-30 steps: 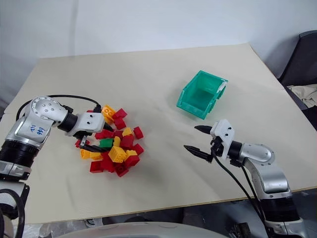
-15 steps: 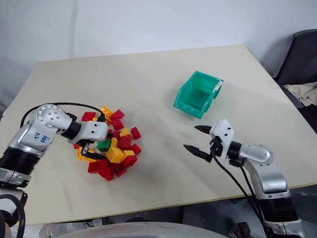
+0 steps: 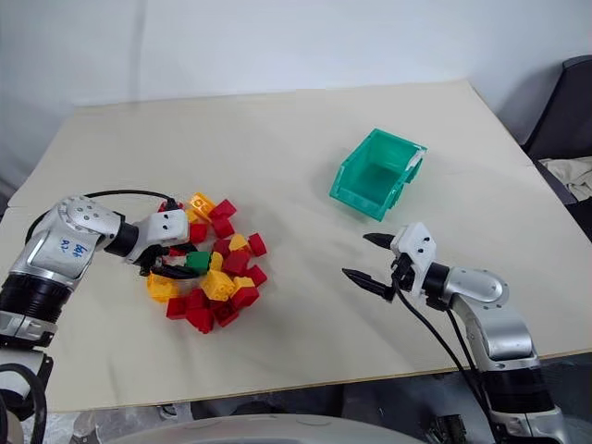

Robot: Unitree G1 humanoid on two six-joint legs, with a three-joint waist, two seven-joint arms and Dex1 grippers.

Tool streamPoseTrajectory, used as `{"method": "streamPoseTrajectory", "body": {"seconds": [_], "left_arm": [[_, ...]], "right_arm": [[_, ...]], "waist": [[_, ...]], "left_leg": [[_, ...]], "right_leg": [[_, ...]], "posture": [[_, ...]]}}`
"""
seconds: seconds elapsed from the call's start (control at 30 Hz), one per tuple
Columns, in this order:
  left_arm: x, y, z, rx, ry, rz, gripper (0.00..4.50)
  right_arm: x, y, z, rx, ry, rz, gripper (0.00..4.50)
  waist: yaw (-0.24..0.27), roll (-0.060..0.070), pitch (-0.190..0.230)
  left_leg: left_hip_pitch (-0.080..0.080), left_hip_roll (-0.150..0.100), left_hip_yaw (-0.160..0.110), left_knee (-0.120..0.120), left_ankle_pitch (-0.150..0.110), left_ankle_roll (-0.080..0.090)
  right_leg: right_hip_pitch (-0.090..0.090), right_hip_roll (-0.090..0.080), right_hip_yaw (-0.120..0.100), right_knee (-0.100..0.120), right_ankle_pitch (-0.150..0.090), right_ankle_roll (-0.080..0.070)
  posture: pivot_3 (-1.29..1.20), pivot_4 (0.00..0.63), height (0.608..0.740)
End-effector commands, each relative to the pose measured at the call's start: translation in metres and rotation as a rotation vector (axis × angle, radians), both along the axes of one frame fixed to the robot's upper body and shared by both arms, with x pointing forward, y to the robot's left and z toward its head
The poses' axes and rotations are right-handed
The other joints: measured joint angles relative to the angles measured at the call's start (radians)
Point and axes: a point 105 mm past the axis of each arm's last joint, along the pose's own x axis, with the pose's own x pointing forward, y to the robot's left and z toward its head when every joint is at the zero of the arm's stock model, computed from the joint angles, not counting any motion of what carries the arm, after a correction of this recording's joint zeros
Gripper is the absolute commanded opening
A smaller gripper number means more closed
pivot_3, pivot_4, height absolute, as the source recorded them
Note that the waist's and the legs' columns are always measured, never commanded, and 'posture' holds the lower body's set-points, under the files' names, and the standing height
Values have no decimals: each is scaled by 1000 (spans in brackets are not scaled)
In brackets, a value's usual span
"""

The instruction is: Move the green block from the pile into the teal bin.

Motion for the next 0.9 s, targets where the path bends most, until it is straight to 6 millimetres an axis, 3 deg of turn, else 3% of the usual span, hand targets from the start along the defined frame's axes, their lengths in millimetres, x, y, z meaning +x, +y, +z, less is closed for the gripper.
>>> {"method": "streamPoseTrajectory", "body": {"seconds": [0.03, 0.2, 0.27, 0.37, 0.47, 0.63, 0.7, 0.8, 0.9], "left_arm": [[0, 1, 6, -53, 0, 38, 1505], [-2, -10, 27, -196, -5, 28, 1458], [-1, -21, 45, -296, -47, -11, 1458], [2, -46, 82, -461, -130, -81, 1458], [1, -74, 93, -508, -123, -150, 1458], [1, -127, 79, -503, -91, -294, 1458], [-2, -166, 56, -470, -38, -402, 1458], [-3, -196, 26, -376, -6, -495, 1458], [0, -204, 14, -324, -8, -534, 2458]], "right_arm": [[0, 4, 10, 6, -51, 14, 4500], [-1, 0, 10, 5, -54, 2, 4500], [-3, -3, 11, 5, -55, -12, 4500], [-4, -11, 12, 1, -56, -36, 4500], [-6, -21, 13, -9, -55, -69, 4500], [-9, -44, 16, -29, -52, -133, 4500], [-12, -61, 20, -44, -56, -177, 4500], [-17, -75, 26, -51, -72, -222, 4500], [-21, -76, 30, -40, -79, -237, 4500]], "waist": [[1, 0, 0], [3, -5, 3], [4, -7, 4], [18, -9, 6], [32, -10, 6], [46, -10, 6], [54, -10, 6], [62, -10, 6], [49, -10, 6]], "left_leg": [[-1, 0, 0, 0, 0, 1], [-3, 0, 0, 1, -3, 4], [-4, 0, -1, 1, -3, 4], [-6, 0, -2, 2, -4, 4], [-9, -1, -3, 4, -5, 5], [-9, -3, -1, 4, -6, 8], [-11, -5, -1, 5, -6, 9], [-16, -8, 1, 7, -5, 11], [-17, -7, 5, 8, -6, 11]], "right_leg": [[0, 0, 0, -2, 0, 1], [0, 1, 0, -4, 1, 2], [0, 1, 0, -5, 1, 2], [0, 1, 0, -7, 1, 2], [0, 1, -2, -10, 3, 5], [1, 1, 0, -16, 6, 11], [1, 2, 0, -18, 8, 13], [1, 2, -2, -23, 11, 15], [1, 4, -2, -27, 13, 15]], "posture": [[0, 150, 740], [0, 150, 740], [0, 150, 740], [0, 150, 740], [0, 150, 740], [0, 150, 740], [0, 150, 740], [0, 150, 740], [0, 150, 740]]}}
